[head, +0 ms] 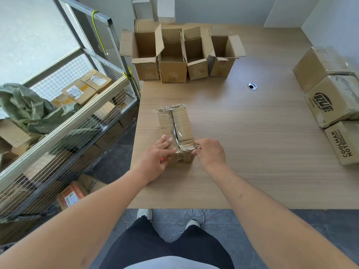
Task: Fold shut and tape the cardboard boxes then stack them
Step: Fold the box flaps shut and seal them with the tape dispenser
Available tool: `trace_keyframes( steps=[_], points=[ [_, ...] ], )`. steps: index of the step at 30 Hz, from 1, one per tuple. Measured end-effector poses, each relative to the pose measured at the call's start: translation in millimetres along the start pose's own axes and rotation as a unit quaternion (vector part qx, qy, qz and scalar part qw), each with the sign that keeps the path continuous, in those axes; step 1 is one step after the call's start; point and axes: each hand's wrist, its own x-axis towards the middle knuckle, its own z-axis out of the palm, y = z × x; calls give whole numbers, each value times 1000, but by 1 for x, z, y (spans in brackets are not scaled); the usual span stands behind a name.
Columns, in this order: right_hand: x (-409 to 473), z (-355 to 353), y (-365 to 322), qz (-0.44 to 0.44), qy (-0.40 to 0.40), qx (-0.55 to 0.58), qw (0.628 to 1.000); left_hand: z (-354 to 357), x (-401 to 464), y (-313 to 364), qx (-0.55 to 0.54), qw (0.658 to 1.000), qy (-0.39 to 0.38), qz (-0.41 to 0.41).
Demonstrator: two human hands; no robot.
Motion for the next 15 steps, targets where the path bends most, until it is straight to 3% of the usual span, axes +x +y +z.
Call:
trace_keyframes(
  steps=[5, 11, 15],
  points=[
    [-1, 2, -5, -9, -7, -43, 999, 9, -1, 0, -11, 999, 31, 2],
    [-11, 11, -12, -22, 59, -103, 993, 9, -1, -2, -34, 999, 33, -16],
    [-10, 11, -13, -31, 57, -121, 991, 11, 2, 1, -43, 997, 51, -34]
  ],
)
